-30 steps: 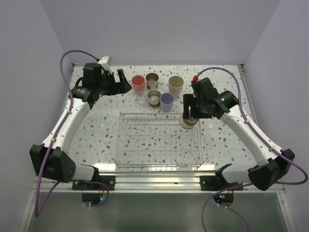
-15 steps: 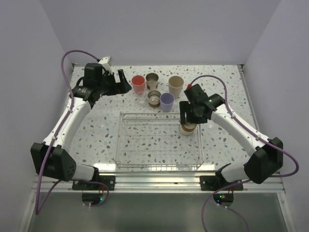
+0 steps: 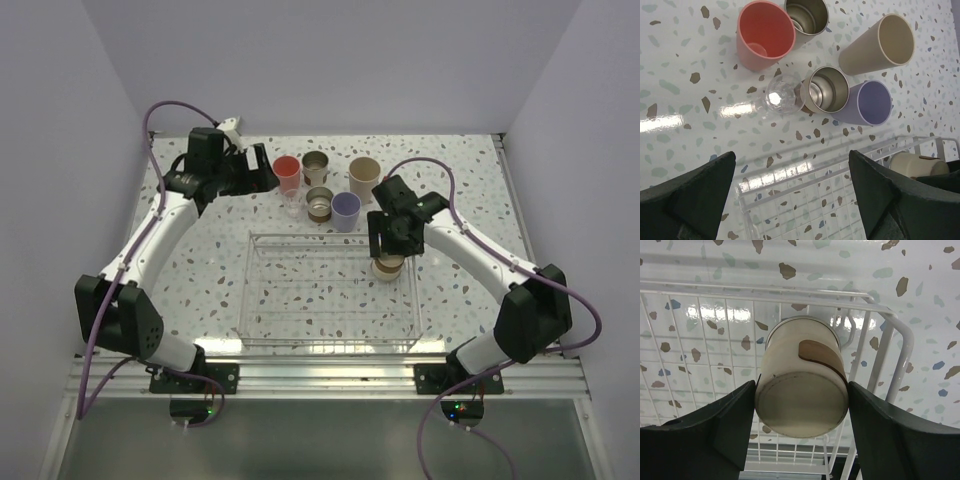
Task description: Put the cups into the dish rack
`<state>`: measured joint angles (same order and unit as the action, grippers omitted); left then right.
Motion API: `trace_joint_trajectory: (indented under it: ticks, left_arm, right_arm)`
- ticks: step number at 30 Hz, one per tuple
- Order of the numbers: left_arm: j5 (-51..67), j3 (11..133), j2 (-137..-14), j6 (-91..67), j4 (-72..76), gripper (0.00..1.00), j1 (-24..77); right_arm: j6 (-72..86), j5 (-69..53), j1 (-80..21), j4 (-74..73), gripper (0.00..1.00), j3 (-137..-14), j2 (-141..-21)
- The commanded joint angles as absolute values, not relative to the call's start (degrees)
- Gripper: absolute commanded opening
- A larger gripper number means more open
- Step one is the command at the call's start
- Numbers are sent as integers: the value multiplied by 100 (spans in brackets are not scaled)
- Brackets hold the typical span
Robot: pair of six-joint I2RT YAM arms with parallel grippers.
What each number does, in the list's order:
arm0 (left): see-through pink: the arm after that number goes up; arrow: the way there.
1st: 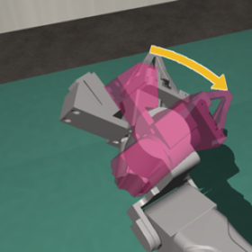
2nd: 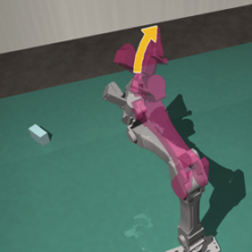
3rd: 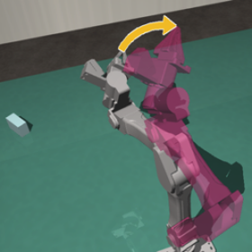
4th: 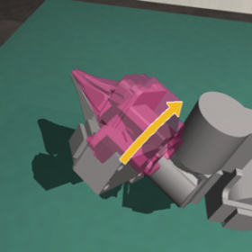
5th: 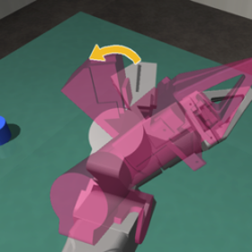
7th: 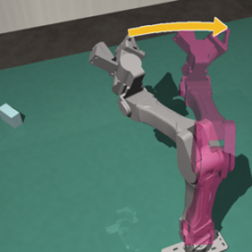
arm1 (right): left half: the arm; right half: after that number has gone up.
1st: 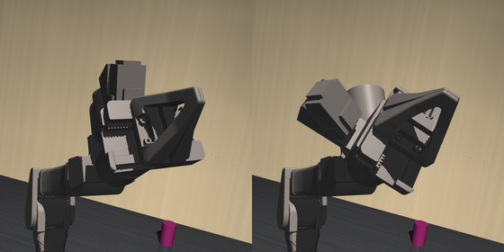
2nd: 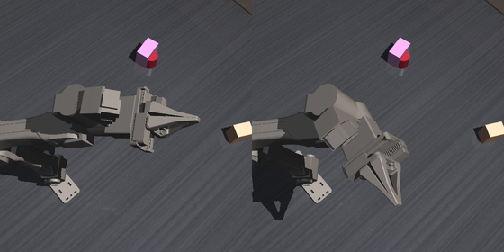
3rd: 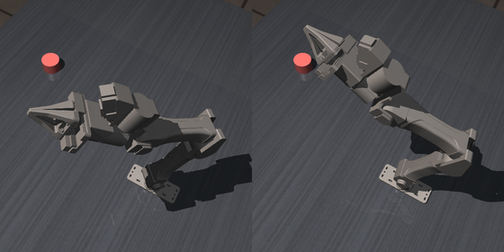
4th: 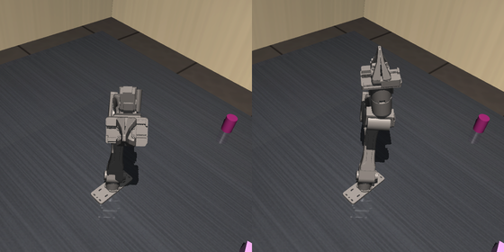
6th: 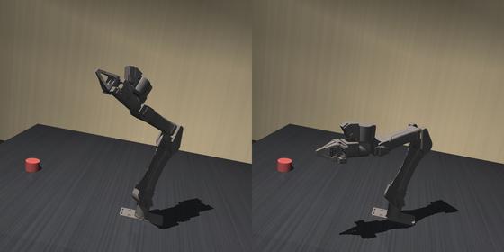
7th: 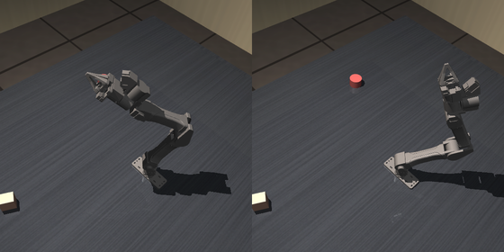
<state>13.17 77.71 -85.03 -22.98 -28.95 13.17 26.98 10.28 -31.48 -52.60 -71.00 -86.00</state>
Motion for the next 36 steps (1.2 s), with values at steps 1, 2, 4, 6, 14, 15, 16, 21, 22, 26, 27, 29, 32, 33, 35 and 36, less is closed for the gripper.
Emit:
trace_joint_trajectory:
  ticks: [1, 2, 4, 6, 14, 15, 16, 21, 22, 26, 27, 29, 32, 33, 35, 36]
  left_arm:
    - [1239, 8033, -8552, -2294, -2672, 98, 1406]
    - [1231, 8033, -8552, -2285, -2672, 98, 1406]
    - [1222, 8033, -8569, -2276, -2672, 98, 1424]
    - [1222, 8051, -8596, -2276, -2672, 98, 1424]
    - [1160, 8156, -8736, -2233, -2724, 97, 1520]
    - [1091, 8191, -8762, -2215, -2742, 97, 1573]
    - [1038, 8200, -8789, -2197, -2768, 97, 1608]
    - [721, 8288, -8903, -2030, -2935, 97, 1881]
    - [703, 8279, -8929, -2022, -2953, 97, 1898]
    - [537, 8271, -9017, -1978, -3023, 96, 1951]
    - [475, 8279, -9044, -1951, -3050, 97, 1951]
    - [230, 8314, -9140, -1846, -3154, 97, 1951]
    - [88, 8385, -9333, -1749, -3217, 97, 1942]
    - [97, 8411, -9395, -1740, -3225, 96, 1951]
    - [79, 8490, -9571, -1723, -3234, 95, 1951]
    - [70, 8525, -9632, -1723, -3243, 95, 1951]
  right_arm:
    - [2716, 1318, -3155, -5142, 0, -7172, -8604]
    - [2725, 1318, -3155, -5133, 0, -7172, -8604]
    - [2707, 1353, -3146, -5124, 9, -7163, -8622]
    - [2707, 1362, -3146, -5115, 28, -7163, -8605]
    - [2707, 1432, -3155, -5150, 81, -7242, -8552]
    - [2707, 1441, -3155, -5185, 82, -7286, -8534]
    - [2716, 1450, -3155, -5203, 92, -7312, -8525]
    - [2716, 1626, -3155, -5527, 98, -7707, -8429]
    - [2725, 1652, -3155, -5581, 98, -7778, -8350]
    - [2725, 1749, -3146, -5818, 98, -8138, -8035]
    - [2699, 1766, -3146, -5923, 98, -8287, -7955]
    - [2672, 1793, -3147, -6037, 98, -8437, -7753]
    - [2610, 1854, -3146, -6214, 98, -8604, -7533]
    - [2610, 1872, -3146, -6266, 98, -8587, -7376]
    - [2628, 1872, -3155, -6310, 98, -8535, -7182]
    - [2645, 1881, -3155, -6311, 98, -8438, -7015]
